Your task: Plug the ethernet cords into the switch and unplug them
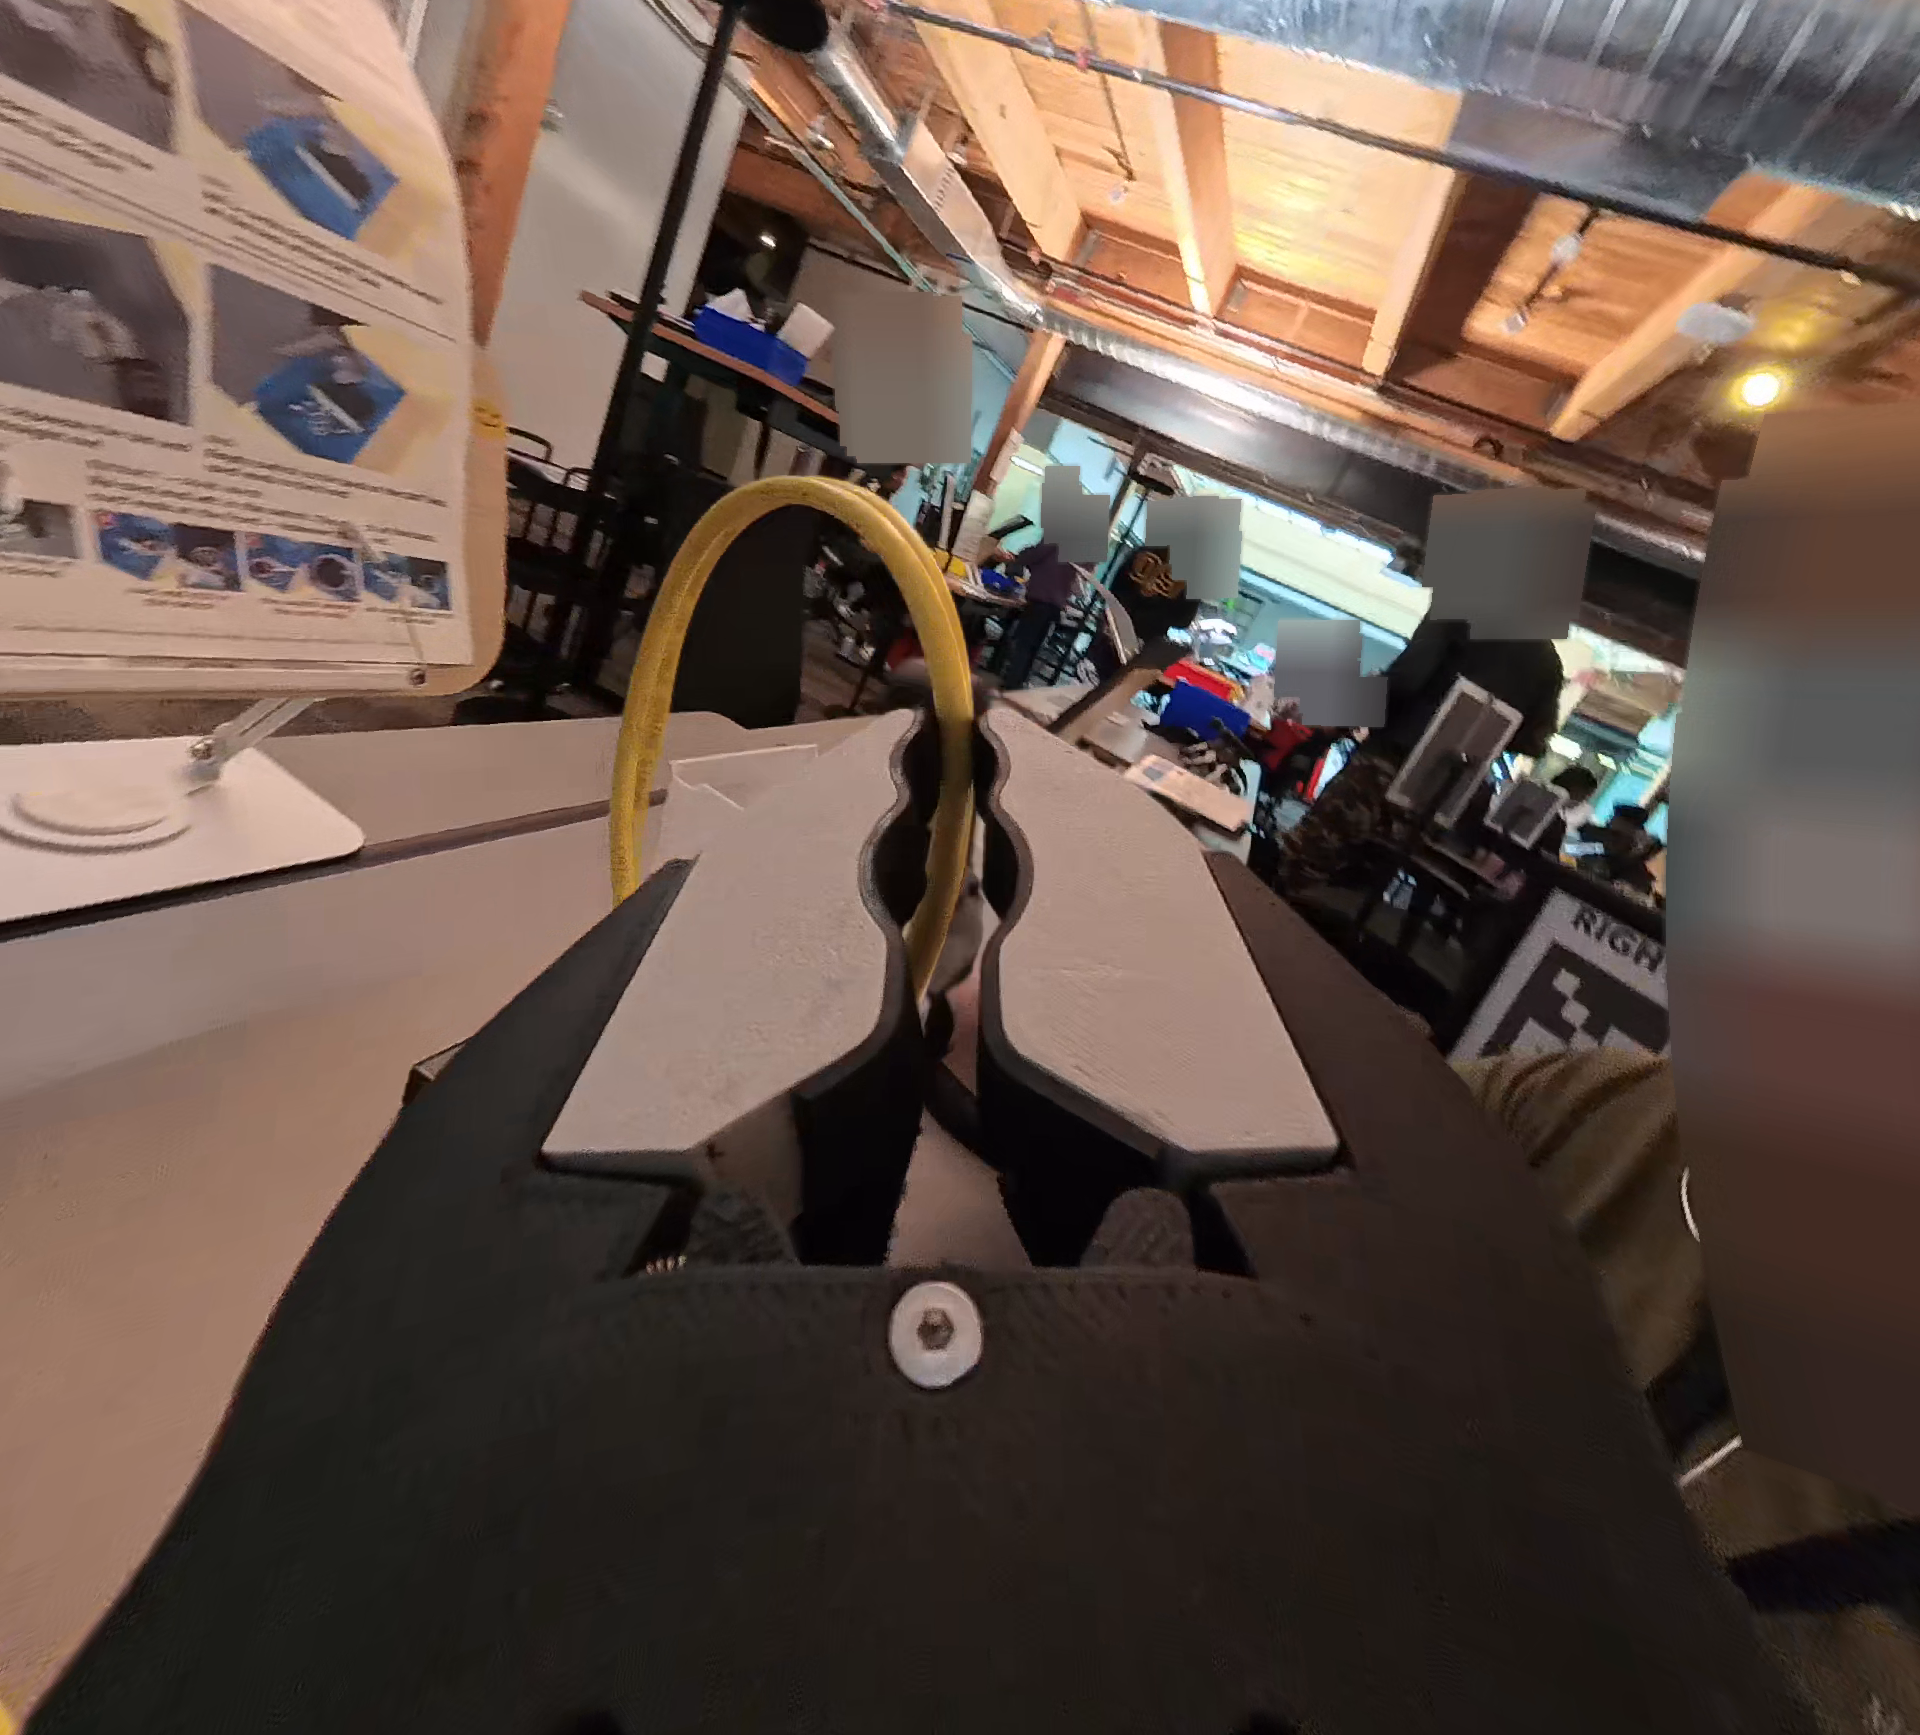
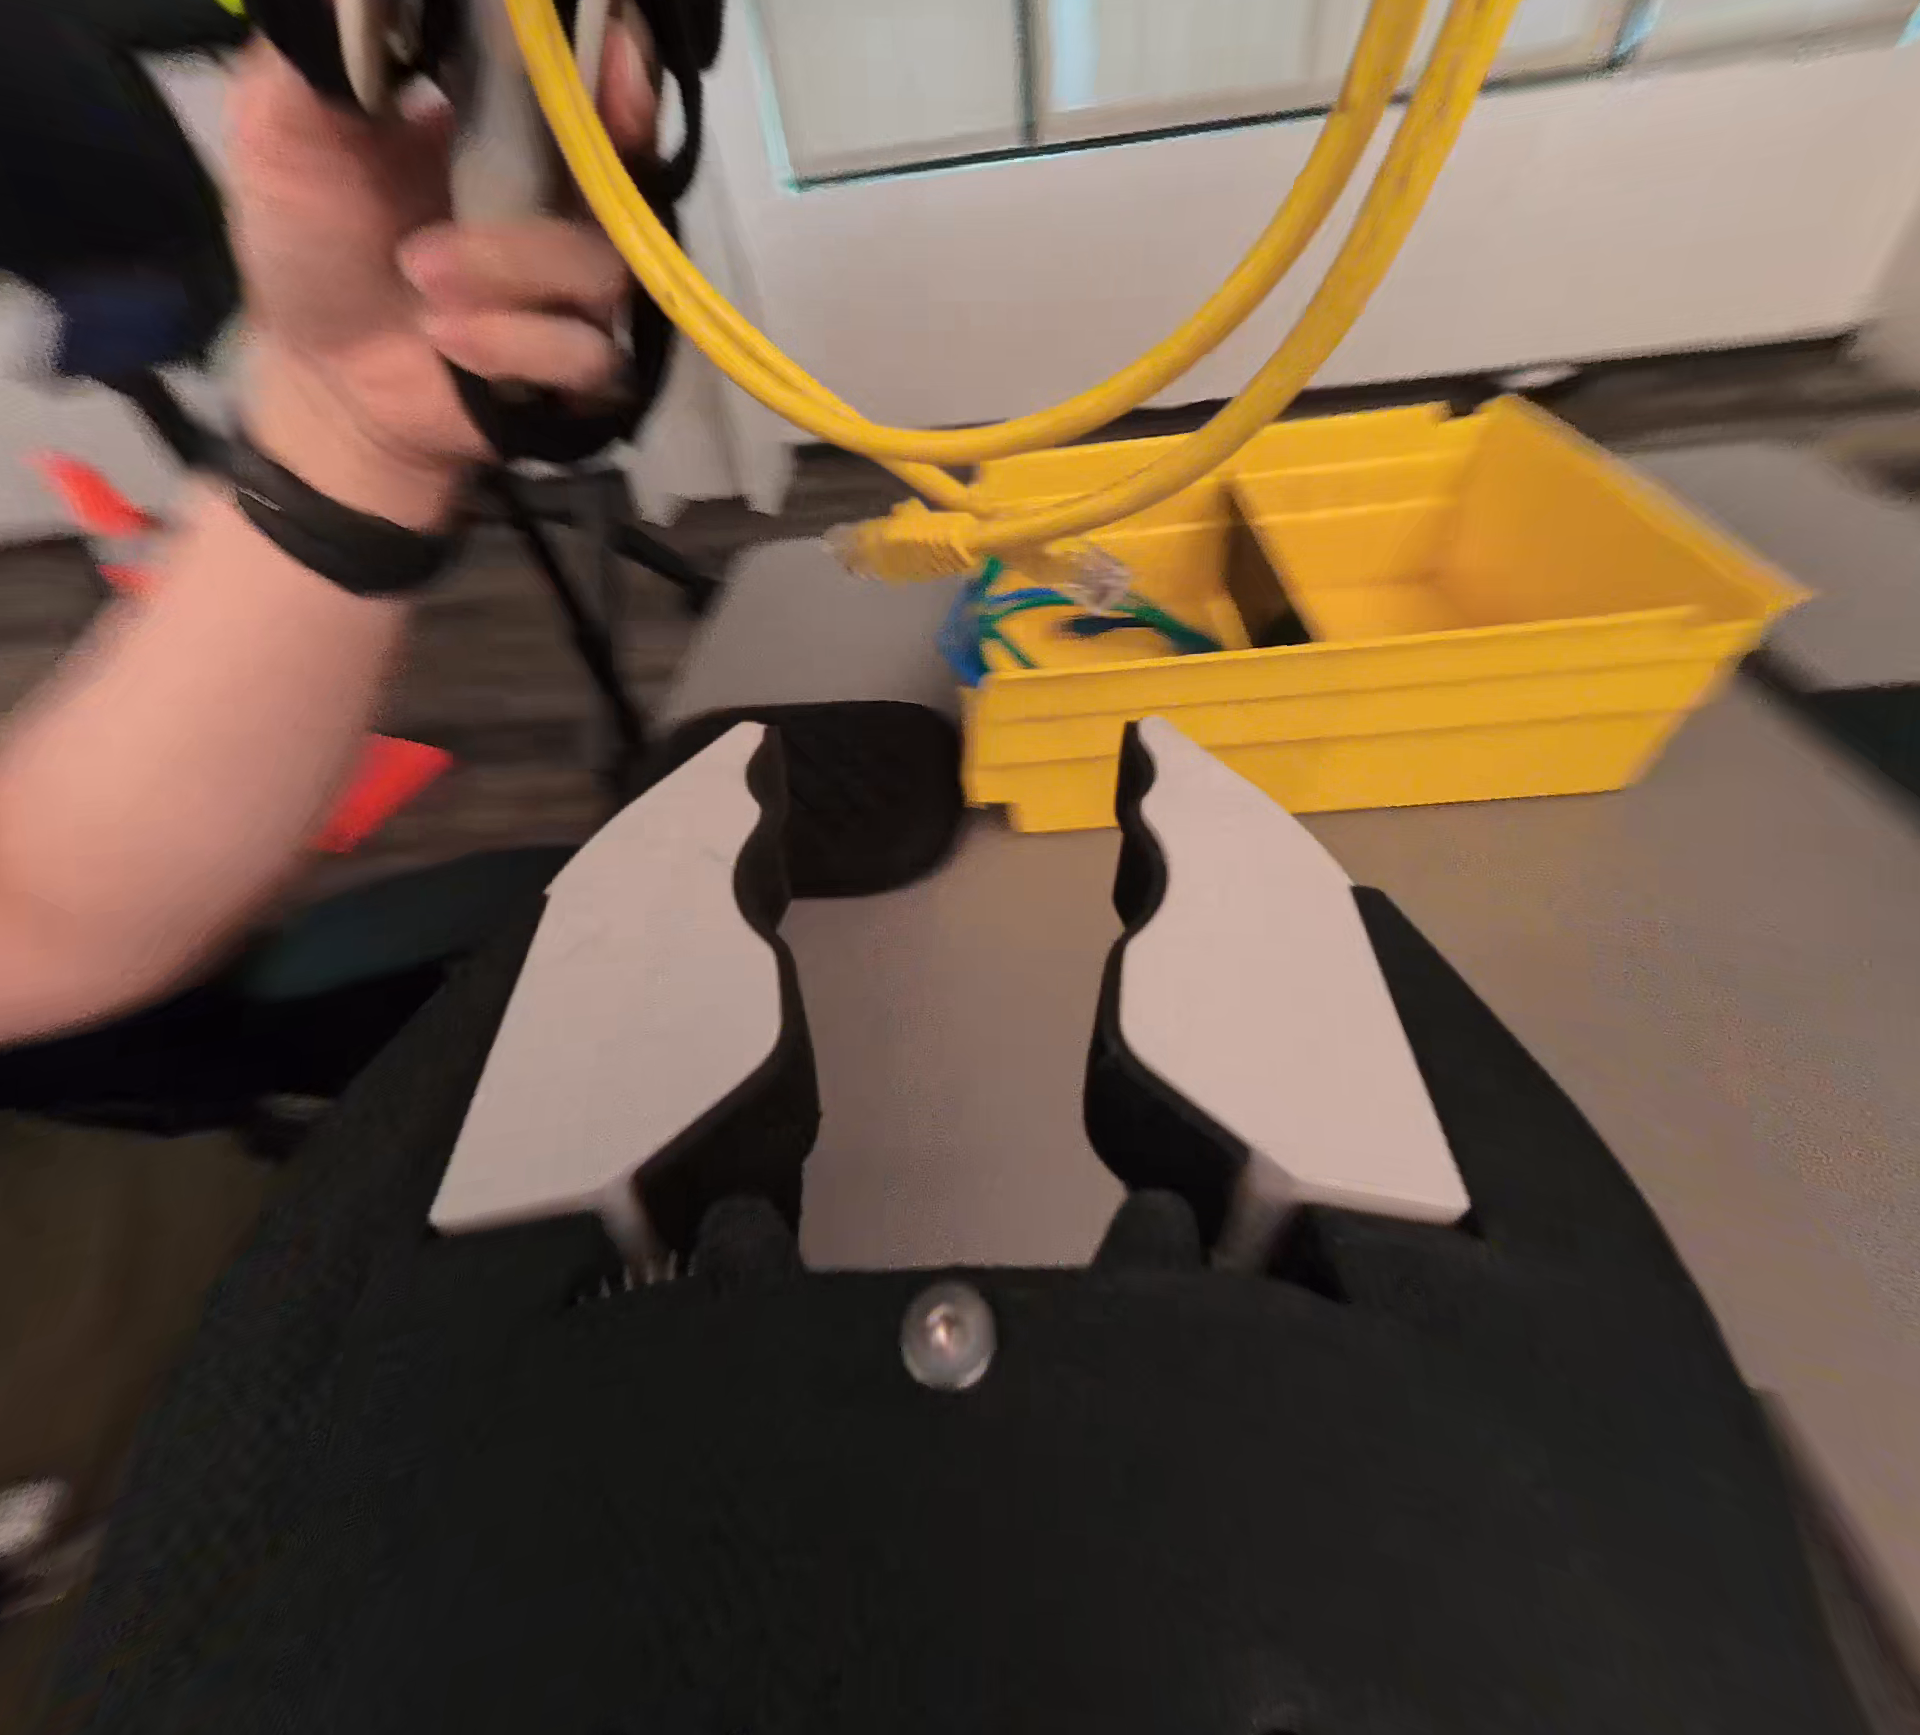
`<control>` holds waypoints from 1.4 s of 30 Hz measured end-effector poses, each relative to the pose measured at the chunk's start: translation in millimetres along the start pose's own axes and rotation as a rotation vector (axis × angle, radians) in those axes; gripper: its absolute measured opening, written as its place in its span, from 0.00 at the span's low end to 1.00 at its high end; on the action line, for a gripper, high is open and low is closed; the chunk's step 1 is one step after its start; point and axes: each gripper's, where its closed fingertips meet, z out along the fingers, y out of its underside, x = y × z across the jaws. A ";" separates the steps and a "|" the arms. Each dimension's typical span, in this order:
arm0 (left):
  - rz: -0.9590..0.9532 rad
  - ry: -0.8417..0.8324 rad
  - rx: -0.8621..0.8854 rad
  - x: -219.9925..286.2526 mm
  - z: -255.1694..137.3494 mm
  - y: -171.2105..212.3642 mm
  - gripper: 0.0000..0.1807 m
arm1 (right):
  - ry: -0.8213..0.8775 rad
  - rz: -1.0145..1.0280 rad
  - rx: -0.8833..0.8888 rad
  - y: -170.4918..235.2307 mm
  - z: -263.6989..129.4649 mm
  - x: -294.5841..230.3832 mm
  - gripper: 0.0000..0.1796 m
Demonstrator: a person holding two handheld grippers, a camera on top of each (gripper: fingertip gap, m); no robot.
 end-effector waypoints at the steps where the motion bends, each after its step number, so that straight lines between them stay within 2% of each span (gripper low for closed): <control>1: 0.016 0.014 -0.017 1.9 2.9 3.3 0.03 | -0.082 0.093 0.022 -1.8 0.7 -6.7 0.36; 3: 0.045 0.044 -0.043 5.5 7.5 9.9 0.03 | -0.207 0.257 0.087 -9.8 -2.6 -13.6 0.34; 8: 0.088 0.160 -0.077 16.2 16.1 23.5 0.03 | -0.241 0.466 0.123 -7.2 -6.9 1.3 0.26; 10: 0.113 0.174 -0.108 16.6 20.4 30.8 0.03 | -0.261 0.487 0.111 -2.6 -4.9 0.4 0.26; 12: 0.148 0.163 -0.132 14.6 23.2 36.8 0.03 | -0.314 0.521 0.092 -0.6 -4.3 -5.2 0.17; 13: 0.156 0.170 -0.146 15.7 23.7 40.0 0.03 | -0.334 0.537 0.099 -1.9 -4.8 -6.8 0.16; 14: 0.162 0.175 -0.151 16.8 23.8 42.2 0.03 | -0.344 0.546 0.105 -2.3 -5.6 -7.5 0.08; 15: 0.166 0.172 -0.146 17.0 23.0 42.9 0.03 | -0.344 0.538 0.089 0.1 -5.7 -7.6 0.03; 20: 0.188 0.148 -0.126 16.3 10.7 46.4 0.03 | -0.254 0.493 0.054 8.1 -8.9 6.8 0.03; 23: 0.245 0.147 -0.121 25.1 0.8 58.7 0.03 | -0.170 0.411 0.053 6.8 -16.4 17.3 0.03; 26: 0.317 0.139 -0.119 40.1 -8.4 76.9 0.03 | -0.008 0.231 0.010 8.1 -23.8 31.9 0.03; 29: 0.359 0.083 -0.239 46.5 -9.1 120.9 0.03 | 0.185 -0.032 -0.005 -3.8 -38.9 46.1 0.03; 32: 0.338 0.051 -0.327 50.3 -1.0 171.3 0.04 | 0.273 -0.291 0.043 -23.6 -53.1 42.9 0.03; 33: 0.354 0.036 -0.326 49.9 2.3 182.6 0.06 | 0.281 -0.333 0.069 -28.3 -55.7 40.1 0.03; 34: 0.376 0.013 -0.310 47.8 4.9 189.1 0.14 | 0.262 -0.366 0.102 -31.8 -56.2 34.3 0.03; 35: 0.397 -0.021 -0.286 42.6 5.9 190.6 0.24 | 0.242 -0.398 0.140 -34.8 -56.1 28.7 0.03; 36: 0.412 -0.060 -0.259 35.4 5.1 188.1 0.29 | 0.223 -0.434 0.179 -36.7 -55.9 24.1 0.03; 39: 0.338 -0.092 -0.210 17.2 -1.3 169.8 0.32 | 0.119 -0.499 0.228 -31.0 -49.3 8.3 0.04; 42: 0.265 -0.181 -0.145 -13.1 -2.5 135.9 0.38 | 0.037 -0.526 0.274 -30.8 -44.4 -6.0 0.04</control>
